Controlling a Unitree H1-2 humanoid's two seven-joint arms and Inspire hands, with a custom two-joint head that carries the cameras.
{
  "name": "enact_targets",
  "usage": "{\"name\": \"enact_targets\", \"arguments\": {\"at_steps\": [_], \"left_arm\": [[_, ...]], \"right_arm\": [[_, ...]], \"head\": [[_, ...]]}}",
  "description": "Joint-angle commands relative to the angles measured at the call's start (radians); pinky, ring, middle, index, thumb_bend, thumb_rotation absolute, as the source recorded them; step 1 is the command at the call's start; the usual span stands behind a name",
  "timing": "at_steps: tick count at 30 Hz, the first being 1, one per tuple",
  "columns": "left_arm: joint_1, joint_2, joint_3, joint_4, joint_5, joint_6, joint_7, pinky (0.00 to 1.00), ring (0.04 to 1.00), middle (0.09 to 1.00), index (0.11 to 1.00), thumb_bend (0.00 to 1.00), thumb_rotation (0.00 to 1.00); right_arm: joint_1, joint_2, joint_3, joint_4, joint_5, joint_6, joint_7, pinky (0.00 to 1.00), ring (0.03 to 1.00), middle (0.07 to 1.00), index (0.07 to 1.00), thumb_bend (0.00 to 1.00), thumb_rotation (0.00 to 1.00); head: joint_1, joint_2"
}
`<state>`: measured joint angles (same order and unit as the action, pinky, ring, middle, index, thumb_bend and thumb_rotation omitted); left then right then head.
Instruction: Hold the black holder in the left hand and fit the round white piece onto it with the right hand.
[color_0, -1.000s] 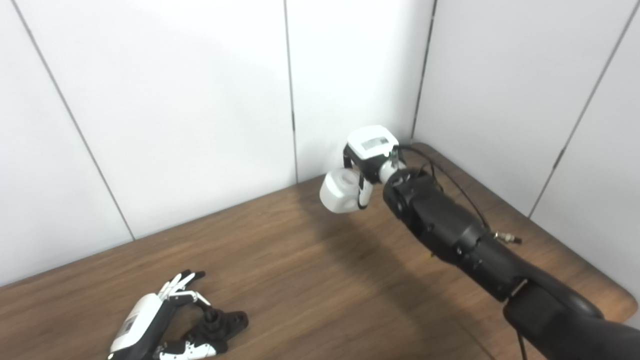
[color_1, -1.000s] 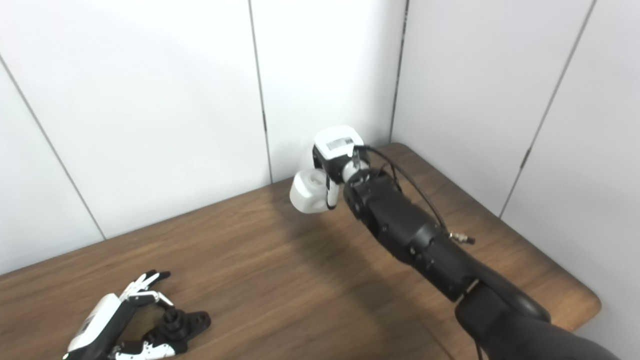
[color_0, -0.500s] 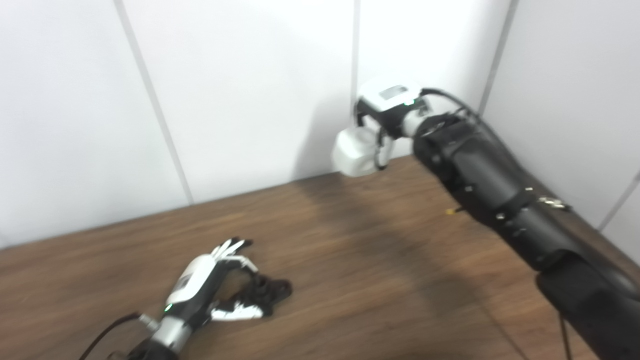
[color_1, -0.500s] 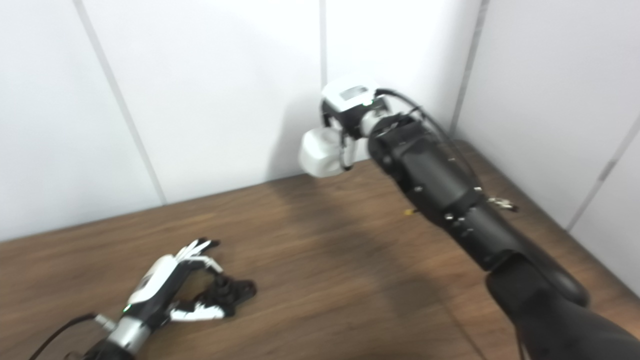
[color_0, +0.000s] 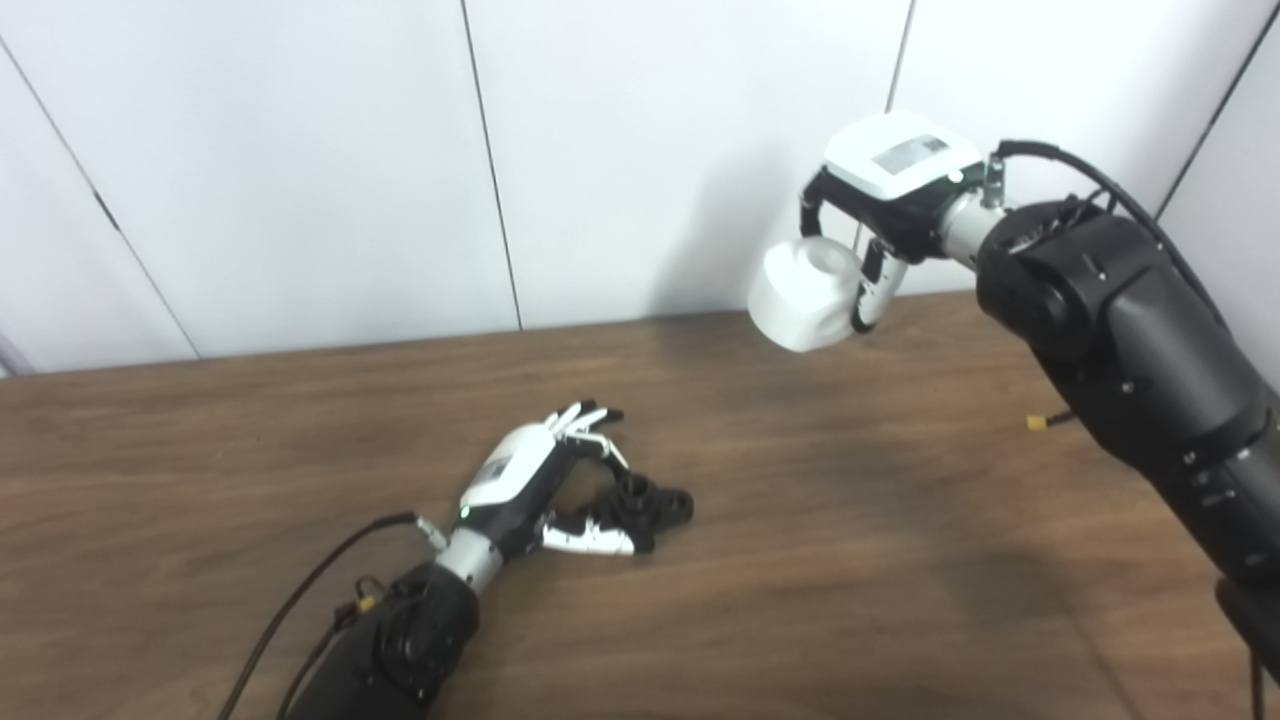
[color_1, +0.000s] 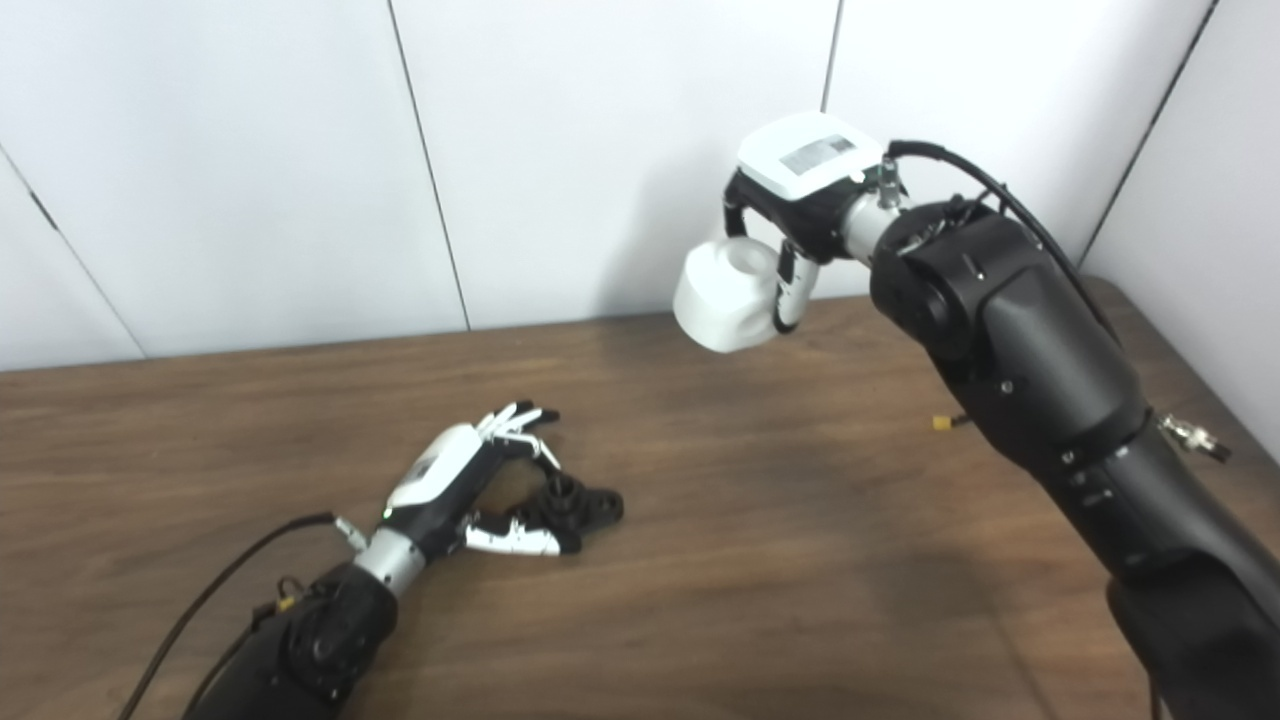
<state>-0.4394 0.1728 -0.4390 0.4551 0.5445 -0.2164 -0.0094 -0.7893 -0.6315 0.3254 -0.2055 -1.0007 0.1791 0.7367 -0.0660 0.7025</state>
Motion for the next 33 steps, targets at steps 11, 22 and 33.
{"name": "enact_targets", "arguments": {"at_steps": [11, 22, 33], "left_arm": [[0.062, -0.052, -0.069, 0.08, 0.036, 0.075, -0.07, 1.0, 1.0, 0.924, 0.482, 0.52, 0.06], [0.06, -0.065, -0.079, 0.07, 0.044, 0.087, -0.071, 1.0, 1.0, 0.926, 0.482, 0.52, 0.06], [0.057, -0.07, -0.091, 0.055, 0.042, 0.107, -0.076, 1.0, 1.0, 0.929, 0.481, 0.52, 0.06]], "right_arm": [[0.007, 0.052, -0.007, -0.062, 0.004, -0.059, 0.004, 0.76, 0.806, 0.769, 0.482, 0.53, 0.15], [0.033, 0.098, 0.018, -0.04, -0.006, -0.09, 0.004, 0.77, 0.809, 0.76, 0.482, 0.53, 0.15], [0.048, 0.154, 0.034, -0.026, -0.024, -0.088, 0.015, 0.8, 0.816, 0.773, 0.482, 0.53, 0.14]], "head": [[0.028, 0.009], [0.049, 0.018], [0.062, 0.029]]}}
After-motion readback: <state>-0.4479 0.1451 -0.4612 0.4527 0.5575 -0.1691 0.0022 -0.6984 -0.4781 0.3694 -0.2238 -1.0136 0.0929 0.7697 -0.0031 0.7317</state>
